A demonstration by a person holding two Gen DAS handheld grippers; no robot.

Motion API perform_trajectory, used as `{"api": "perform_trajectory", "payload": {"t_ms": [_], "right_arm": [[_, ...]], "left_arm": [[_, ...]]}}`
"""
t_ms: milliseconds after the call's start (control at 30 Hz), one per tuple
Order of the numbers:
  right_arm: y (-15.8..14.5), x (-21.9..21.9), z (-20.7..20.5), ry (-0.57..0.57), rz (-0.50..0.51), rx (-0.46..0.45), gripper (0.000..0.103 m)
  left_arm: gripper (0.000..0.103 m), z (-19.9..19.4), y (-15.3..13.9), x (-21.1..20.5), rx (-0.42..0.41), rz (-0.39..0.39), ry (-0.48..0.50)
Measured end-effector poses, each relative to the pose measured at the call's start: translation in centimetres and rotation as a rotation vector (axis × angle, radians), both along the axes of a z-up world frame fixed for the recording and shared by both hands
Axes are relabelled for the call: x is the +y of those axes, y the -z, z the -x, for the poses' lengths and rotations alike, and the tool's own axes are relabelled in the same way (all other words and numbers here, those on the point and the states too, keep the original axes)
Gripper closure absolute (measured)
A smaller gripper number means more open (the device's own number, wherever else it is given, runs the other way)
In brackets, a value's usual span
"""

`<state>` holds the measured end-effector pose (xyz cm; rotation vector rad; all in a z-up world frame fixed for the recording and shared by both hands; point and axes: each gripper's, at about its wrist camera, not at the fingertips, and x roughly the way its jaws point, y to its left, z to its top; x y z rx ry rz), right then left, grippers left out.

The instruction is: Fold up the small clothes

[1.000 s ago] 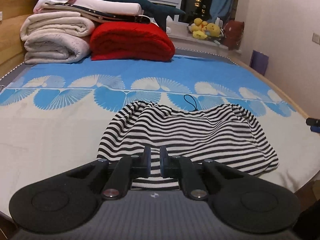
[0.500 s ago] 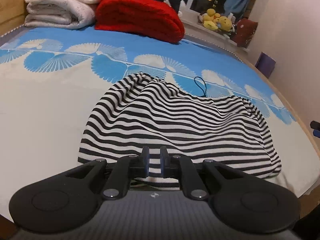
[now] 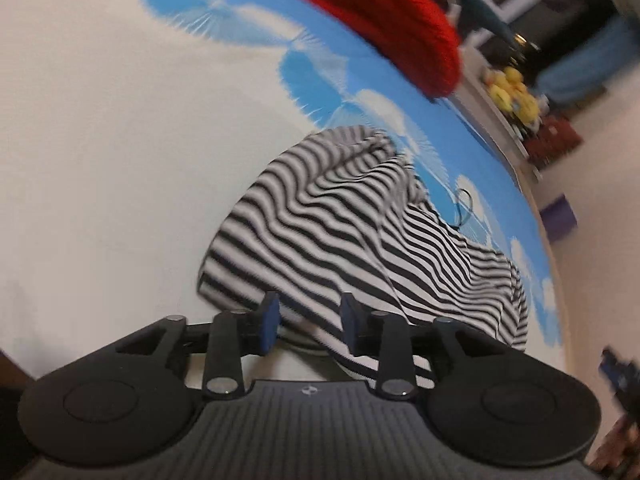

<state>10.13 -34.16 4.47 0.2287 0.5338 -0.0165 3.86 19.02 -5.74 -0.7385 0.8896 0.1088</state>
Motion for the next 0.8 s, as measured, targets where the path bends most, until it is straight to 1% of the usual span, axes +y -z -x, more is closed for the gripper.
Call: {"api": "perform_trajectory", "payload": {"t_ms": [33,133,233,333,500,567,600,633,667,700,733,800], "right_arm": [[0.0,0.0,0.0,0.005,-0.011,-0.001,0.062],[0.2,0.7,-0.1,-0.016,0.028,0.001,0.062],[0.4,1.2,-0.1,-0.051,0.042,-0.005,0.062],[0.6,1.8,0.1,-0.075,0.108,-0.001,0.062],[0.8,1.5,0.5,-0.078,0.094,0.011,0.062],[0.8,1.4,0.8,-0.080,0.112,0.012,0.062],[0.9,1.3,0.9,-0.077,0.119,0.013,0.062],[0.9,1.2,1.1,-0.072,0.123,0.017,0.062],[1.0,1.0,1.1,-0.067,0.122,0.021,0.062],[1.0,0.8,1.2,-0.059,0.120,0.026,0.062],[1.1,0.6,1.3,-0.049,0.117,0.031,0.062],[1.2,0.1,1.2,-0.032,0.104,0.043,0.062]], "left_arm": [[0.057,0.0,0.4,0.6,0.018,0.038,-0.023],[0.046,-0.2,1.6,1.7,0.062,0.131,-0.083],[0.045,-0.2,3.3,2.2,0.130,0.195,-0.132],[0.044,-0.5,4.8,2.9,0.177,0.238,-0.196],[0.044,-1.5,6.2,3.6,0.117,0.321,-0.300],[0.047,-1.7,6.7,3.3,0.081,0.337,-0.327],[0.056,-1.9,6.9,3.2,0.068,0.322,-0.327],[0.070,-2.2,6.9,3.0,0.069,0.290,-0.317],[0.078,-2.4,6.9,2.8,0.069,0.263,-0.302],[0.081,-2.5,6.6,2.6,0.060,0.231,-0.278],[0.088,-2.6,6.1,2.4,0.049,0.193,-0.255],[0.091,-2.7,4.6,1.9,0.020,0.125,-0.219]]}}
